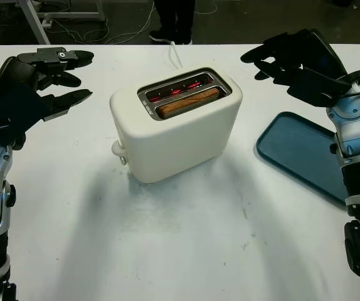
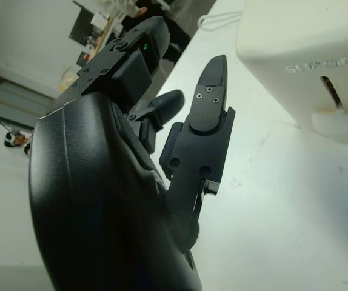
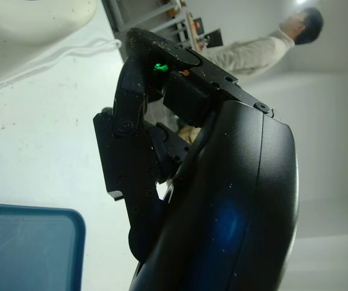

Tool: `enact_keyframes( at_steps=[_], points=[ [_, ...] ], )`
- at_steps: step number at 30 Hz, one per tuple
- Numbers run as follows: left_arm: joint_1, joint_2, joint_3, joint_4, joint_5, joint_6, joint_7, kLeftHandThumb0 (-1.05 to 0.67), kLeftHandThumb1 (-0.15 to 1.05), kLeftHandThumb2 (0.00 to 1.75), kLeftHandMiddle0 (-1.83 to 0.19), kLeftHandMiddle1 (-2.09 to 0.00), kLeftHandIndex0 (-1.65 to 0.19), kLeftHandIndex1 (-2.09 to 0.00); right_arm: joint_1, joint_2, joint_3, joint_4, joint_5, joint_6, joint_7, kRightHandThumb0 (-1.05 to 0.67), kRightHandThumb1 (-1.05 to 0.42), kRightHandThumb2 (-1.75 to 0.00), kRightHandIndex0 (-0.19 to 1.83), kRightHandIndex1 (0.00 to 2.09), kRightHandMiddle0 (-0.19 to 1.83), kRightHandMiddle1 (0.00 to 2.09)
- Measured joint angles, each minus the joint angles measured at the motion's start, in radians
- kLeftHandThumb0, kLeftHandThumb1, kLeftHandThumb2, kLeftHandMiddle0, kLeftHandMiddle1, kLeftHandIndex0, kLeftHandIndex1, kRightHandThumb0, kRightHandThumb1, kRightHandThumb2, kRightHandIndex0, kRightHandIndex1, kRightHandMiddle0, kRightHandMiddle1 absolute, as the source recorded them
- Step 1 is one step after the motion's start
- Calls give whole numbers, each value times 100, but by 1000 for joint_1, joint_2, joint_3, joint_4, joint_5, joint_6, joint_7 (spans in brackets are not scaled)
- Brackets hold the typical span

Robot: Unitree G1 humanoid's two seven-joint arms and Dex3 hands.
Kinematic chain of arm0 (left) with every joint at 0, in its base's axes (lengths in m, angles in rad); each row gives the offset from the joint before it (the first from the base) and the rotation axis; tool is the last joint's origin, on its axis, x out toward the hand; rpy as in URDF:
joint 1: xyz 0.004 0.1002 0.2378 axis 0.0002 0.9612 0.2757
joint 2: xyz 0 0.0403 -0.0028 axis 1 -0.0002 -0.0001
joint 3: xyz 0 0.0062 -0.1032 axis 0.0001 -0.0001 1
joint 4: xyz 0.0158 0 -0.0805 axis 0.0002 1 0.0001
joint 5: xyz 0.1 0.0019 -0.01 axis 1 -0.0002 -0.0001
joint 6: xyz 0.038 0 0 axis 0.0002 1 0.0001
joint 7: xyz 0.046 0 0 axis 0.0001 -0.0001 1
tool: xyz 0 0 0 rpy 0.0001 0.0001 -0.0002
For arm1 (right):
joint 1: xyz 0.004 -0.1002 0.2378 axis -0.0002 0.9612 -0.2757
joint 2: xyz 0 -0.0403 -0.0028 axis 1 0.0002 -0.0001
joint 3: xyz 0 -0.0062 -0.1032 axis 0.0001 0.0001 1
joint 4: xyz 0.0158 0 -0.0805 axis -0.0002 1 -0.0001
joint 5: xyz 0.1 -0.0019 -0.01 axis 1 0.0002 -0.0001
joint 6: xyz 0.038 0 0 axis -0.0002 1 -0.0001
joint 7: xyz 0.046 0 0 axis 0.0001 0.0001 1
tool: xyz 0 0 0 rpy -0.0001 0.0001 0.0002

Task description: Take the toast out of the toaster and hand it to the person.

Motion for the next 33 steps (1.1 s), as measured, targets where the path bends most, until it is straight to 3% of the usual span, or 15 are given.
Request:
enact_keyframes(
  at_steps=[10, 21, 33],
  points=[
    [5, 0, 0, 2, 1, -6, 0, -20, 85, 22, -29, -107, -69, -7, 0, 0, 0, 34, 1, -60, 0, -10, -92, -5, 125, 43, 126, 11],
    [5, 0, 1, 4, 0, -8, 0, -19, 84, 22, -28, -106, -68, -8, 0, 0, 0, 12, 0, -41, 1, 2, -89, 0, 119, 51, 124, 9],
    [5, 0, 2, 4, 3, -8, 1, -17, 84, 23, -28, -106, -67, -9, 1, 0, 1, -24, -5, 4, 0, 3, -89, 0, 115, 55, 123, 8]
  ],
)
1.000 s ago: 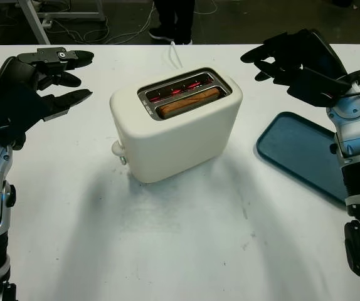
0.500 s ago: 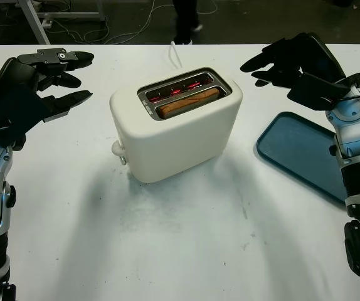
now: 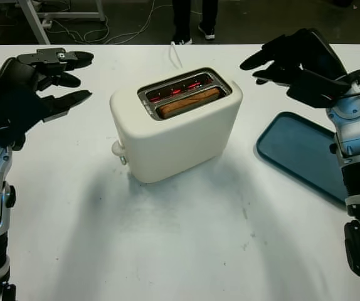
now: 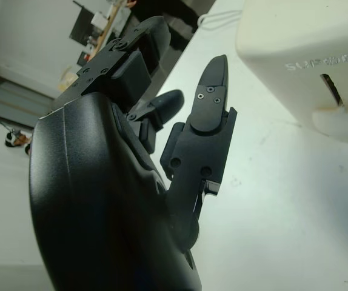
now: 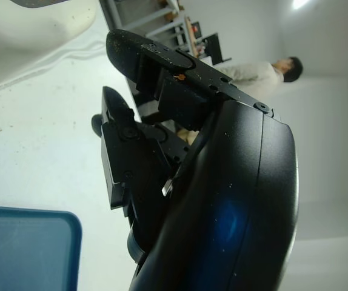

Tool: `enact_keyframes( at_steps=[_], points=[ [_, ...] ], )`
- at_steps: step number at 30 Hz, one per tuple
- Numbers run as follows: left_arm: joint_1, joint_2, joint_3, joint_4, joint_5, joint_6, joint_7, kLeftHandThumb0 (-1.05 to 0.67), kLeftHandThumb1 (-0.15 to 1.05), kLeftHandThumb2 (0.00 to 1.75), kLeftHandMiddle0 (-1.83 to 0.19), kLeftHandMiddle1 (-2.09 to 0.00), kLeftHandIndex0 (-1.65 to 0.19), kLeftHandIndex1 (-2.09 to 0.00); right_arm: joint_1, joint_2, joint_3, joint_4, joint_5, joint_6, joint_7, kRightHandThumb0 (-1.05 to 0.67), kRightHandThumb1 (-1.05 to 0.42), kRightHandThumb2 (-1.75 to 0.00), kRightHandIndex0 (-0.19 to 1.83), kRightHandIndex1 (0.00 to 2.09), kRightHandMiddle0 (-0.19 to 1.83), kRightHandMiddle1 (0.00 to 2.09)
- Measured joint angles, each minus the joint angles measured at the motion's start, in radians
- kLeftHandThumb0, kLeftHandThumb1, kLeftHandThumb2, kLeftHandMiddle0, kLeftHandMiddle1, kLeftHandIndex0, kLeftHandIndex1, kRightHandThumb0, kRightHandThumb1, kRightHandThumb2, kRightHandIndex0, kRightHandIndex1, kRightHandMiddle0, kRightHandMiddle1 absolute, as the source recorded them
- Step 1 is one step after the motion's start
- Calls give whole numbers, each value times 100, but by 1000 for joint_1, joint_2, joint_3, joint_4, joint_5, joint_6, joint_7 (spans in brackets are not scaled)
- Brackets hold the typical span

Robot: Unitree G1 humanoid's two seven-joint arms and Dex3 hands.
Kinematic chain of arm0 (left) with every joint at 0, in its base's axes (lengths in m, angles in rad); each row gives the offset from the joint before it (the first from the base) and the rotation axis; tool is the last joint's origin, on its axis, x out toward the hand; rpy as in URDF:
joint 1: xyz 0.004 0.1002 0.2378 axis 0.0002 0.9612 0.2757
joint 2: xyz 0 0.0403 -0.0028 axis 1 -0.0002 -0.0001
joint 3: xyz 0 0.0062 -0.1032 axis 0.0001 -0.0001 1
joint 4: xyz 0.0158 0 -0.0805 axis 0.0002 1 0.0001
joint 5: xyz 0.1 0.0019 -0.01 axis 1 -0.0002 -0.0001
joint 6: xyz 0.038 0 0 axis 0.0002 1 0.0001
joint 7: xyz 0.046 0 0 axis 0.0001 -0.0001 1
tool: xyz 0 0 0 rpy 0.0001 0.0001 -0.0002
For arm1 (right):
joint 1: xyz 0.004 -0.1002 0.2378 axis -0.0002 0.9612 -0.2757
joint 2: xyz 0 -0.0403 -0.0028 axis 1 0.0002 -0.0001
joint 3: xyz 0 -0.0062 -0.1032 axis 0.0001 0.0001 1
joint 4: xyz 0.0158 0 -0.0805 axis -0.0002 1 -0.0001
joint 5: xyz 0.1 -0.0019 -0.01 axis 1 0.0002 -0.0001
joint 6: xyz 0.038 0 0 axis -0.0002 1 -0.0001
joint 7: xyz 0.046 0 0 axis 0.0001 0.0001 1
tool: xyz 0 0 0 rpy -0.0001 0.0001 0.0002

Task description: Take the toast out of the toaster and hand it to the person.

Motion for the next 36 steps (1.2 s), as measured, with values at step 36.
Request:
enact_keyframes(
  at_steps=[36],
  points=[
    [0, 0, -1, 11, -3, -1, 1, -18, 84, 25, -28, -107, -65, -15, 6, 0, 0, -11, -2, 20, -1, -32, -92, -62, 120, 60, 132, 10]
  ],
)
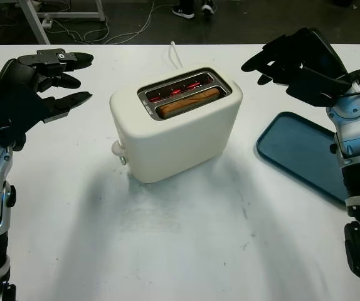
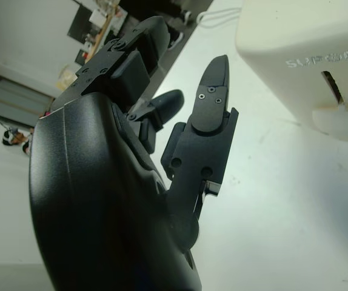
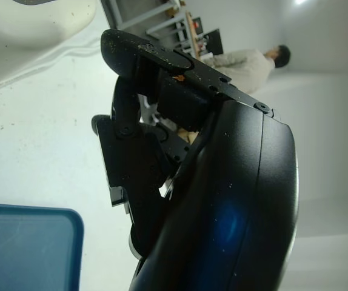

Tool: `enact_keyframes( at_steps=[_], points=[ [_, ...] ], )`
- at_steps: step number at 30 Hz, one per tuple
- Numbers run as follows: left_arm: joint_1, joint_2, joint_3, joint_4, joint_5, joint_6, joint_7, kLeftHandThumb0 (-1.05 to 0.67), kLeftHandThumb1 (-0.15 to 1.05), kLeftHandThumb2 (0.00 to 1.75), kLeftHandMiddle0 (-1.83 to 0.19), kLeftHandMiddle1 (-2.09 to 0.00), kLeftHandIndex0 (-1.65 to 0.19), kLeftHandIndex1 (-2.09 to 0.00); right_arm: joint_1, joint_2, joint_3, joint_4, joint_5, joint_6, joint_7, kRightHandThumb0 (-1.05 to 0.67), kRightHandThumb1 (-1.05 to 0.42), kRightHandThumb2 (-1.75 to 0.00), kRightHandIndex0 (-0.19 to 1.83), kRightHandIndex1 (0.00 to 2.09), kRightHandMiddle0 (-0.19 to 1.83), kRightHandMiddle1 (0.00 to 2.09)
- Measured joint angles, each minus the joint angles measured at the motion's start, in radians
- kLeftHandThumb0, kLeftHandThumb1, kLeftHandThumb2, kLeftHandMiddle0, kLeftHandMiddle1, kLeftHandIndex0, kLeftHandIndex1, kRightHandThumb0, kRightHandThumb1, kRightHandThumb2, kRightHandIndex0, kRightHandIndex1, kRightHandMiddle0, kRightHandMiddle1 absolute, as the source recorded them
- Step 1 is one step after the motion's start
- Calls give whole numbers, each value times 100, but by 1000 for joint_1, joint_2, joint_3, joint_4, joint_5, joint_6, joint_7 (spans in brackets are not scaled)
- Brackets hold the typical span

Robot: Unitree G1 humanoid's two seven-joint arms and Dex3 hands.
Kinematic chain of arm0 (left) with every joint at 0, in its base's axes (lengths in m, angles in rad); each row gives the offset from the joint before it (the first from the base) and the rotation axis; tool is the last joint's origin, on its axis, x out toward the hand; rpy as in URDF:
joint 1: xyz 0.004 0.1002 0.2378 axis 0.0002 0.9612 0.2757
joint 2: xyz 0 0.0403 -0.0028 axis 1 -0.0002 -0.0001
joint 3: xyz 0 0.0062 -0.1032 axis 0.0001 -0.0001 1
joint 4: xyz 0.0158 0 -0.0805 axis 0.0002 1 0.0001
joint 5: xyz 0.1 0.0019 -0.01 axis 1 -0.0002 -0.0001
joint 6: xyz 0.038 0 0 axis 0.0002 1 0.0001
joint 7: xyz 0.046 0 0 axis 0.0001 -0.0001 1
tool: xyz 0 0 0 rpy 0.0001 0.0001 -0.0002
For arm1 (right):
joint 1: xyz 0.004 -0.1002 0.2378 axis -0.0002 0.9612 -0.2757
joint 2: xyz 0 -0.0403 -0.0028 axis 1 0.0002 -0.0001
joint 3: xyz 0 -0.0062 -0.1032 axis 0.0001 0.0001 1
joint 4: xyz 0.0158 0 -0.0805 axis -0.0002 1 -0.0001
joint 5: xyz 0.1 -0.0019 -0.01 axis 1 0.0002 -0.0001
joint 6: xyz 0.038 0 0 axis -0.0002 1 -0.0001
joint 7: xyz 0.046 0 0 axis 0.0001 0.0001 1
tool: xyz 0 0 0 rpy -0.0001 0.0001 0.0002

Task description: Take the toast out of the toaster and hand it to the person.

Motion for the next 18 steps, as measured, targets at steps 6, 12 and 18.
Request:
enact_keyframes(
  at_steps=[6, 12, 18],
  points=[
    [0, 0, 0, -1, 4, 1, 0, -19, 83, 25, -28, -107, -64, -16, 0, 0, 0, -2, 0, 2, 0, -29, -92, -51, 118, 59, 130, 9],
    [0, -2, 0, -1, 3, 1, 0, -19, 83, 26, -27, -107, -63, -17, 1, 0, 1, 18, 9, -26, 8, -9, -85, -4, 116, 62, 127, 7],
    [2, -2, -2, -2, 12, 1, 0, -20, 83, 26, -29, -105, -63, -18, 1, 0, 1, 27, 8, -27, 7, 11, -77, 0, 111, 65, 121, 4]
  ],
)
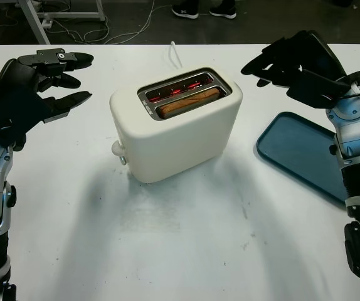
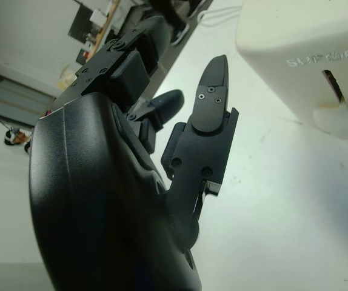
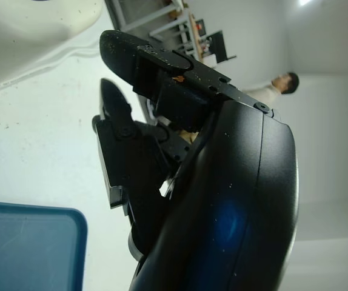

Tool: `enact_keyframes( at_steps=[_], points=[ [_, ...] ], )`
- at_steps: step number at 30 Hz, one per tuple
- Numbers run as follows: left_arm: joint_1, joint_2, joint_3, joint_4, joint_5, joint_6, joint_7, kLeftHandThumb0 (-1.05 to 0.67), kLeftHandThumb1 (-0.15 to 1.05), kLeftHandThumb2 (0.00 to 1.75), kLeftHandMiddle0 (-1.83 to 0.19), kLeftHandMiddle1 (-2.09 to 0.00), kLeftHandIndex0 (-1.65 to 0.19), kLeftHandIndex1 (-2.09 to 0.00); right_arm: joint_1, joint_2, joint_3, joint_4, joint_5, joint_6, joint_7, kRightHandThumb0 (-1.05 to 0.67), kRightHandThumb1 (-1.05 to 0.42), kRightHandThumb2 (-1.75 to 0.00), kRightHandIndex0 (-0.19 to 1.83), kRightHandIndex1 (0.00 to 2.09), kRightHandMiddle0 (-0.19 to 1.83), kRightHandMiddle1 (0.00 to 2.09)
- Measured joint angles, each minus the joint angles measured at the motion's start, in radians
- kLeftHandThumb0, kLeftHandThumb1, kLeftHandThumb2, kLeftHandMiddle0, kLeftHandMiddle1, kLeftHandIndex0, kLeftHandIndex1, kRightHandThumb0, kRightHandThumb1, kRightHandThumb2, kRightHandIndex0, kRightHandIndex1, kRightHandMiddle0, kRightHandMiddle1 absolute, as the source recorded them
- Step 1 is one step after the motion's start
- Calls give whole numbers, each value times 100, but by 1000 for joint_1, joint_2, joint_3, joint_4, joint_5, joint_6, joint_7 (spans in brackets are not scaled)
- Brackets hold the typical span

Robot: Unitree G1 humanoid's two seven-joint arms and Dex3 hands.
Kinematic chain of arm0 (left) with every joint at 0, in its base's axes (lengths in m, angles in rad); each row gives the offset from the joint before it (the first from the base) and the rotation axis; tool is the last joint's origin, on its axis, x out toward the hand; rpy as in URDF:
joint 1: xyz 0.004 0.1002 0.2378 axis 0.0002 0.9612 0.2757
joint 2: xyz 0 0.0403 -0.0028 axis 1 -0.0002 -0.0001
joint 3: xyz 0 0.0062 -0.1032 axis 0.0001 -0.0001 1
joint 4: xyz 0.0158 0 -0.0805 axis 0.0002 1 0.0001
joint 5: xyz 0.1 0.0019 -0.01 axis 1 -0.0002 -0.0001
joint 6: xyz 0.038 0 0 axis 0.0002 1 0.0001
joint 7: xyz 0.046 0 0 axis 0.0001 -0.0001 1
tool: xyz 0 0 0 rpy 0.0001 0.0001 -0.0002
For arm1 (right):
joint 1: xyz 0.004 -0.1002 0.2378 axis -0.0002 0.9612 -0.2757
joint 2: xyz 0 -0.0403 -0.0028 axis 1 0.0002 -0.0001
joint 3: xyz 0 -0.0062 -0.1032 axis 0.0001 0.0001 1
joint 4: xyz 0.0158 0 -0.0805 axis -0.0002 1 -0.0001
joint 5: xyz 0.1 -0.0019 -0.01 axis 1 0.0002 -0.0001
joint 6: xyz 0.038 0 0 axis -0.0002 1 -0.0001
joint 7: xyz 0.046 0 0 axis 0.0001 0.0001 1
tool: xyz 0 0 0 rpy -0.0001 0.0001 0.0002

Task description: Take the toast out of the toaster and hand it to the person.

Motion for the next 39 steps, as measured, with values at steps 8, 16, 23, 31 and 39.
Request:
enact_keyframes(
  at_steps=[8, 16, 23, 31, 39],
  points=[
    [6, -3, 3, 0, -4, -1, 0, -19, 83, 26, -29, -106, -62, -19, 0, 1, -1, 3, 0, -11, -7, 15, -75, 0, 105, 73, 120, 3],
    [7, -8, 6, -3, -4, 5, 1, -21, 82, 26, -29, -106, -62, -21, 0, 1, -2, 3, 0, -12, -9, 12, -78, -1, 103, 76, 118, 2],
    [8, -8, 6, -2, -5, 0, 1, -19, 83, 26, -29, -106, -61, -23, 0, 2, -2, 1, 0, -12, -9, 11, -79, -1, 103, 75, 119, 2],
    [7, -7, 6, -3, -2, 1, 0, -19, 83, 26, -30, -105, -59, -25, 0, 2, -2, -2, -2, -11, -9, 10, -79, 0, 103, 74, 119, 2],
    [7, -7, 5, 3, -3, -8, 0, -18, 82, 26, -30, -105, -59, -28, 0, 1, -2, -5, -1, 3, -8, 8, -78, 0, 104, 74, 119, 2]
  ],
)
